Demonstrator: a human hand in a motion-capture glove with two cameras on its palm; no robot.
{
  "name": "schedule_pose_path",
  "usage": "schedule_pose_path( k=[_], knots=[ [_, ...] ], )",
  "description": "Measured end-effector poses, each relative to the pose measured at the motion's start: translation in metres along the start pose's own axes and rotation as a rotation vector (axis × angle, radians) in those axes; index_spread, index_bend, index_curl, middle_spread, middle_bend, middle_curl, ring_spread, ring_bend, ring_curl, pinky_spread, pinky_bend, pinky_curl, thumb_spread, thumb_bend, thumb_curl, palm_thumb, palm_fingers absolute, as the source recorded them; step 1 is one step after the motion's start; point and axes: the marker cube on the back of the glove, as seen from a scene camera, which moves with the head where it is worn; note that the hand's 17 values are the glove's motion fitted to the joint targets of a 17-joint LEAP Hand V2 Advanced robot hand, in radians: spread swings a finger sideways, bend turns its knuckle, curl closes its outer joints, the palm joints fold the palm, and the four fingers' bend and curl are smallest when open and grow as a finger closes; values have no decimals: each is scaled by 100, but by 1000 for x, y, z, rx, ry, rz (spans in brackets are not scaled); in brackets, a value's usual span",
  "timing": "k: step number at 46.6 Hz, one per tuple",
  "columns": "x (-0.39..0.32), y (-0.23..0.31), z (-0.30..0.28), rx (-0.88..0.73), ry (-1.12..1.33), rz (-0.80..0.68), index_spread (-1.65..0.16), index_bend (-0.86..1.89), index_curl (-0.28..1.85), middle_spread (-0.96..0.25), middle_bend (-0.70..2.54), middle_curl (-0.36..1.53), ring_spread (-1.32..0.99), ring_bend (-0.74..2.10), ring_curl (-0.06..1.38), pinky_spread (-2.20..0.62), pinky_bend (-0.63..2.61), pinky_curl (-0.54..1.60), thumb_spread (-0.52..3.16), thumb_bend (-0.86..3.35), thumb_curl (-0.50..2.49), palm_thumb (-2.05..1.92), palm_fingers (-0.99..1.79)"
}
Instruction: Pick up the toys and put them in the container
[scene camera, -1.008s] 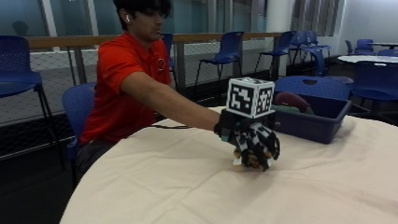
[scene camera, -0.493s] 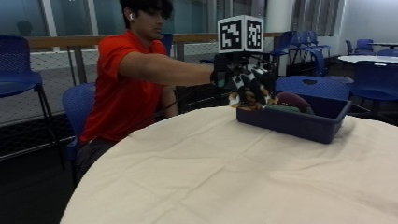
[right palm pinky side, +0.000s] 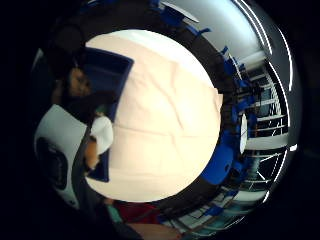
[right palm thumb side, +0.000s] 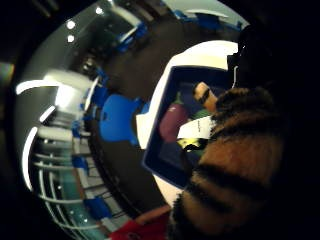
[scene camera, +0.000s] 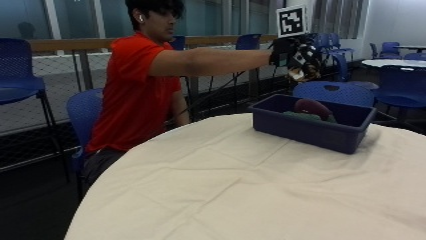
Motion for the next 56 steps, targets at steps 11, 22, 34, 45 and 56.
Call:
schedule_pose_path(
  k=[11,22,34,45,56],
  knots=[
    [-35,-6,43,-93,26,79,-43,17,90,-48,29,54,-38,65,36,-35,104,36,105,2,75,56,61],
    [-8,20,79,-169,-80,88,-41,9,77,-18,7,41,-10,19,24,-5,126,41,115,-13,52,1,-24],
    [80,70,86,-24,-438,245,-37,12,60,-9,14,34,1,17,20,8,123,37,107,-16,34,-23,-19],
    [137,113,65,-28,-430,348,-37,18,52,-9,17,34,3,18,21,13,109,32,88,-20,20,-30,-10],
    [182,170,60,-72,-246,406,-37,20,50,-9,16,32,3,17,21,14,102,30,89,-16,13,-24,-7]
  ],
)
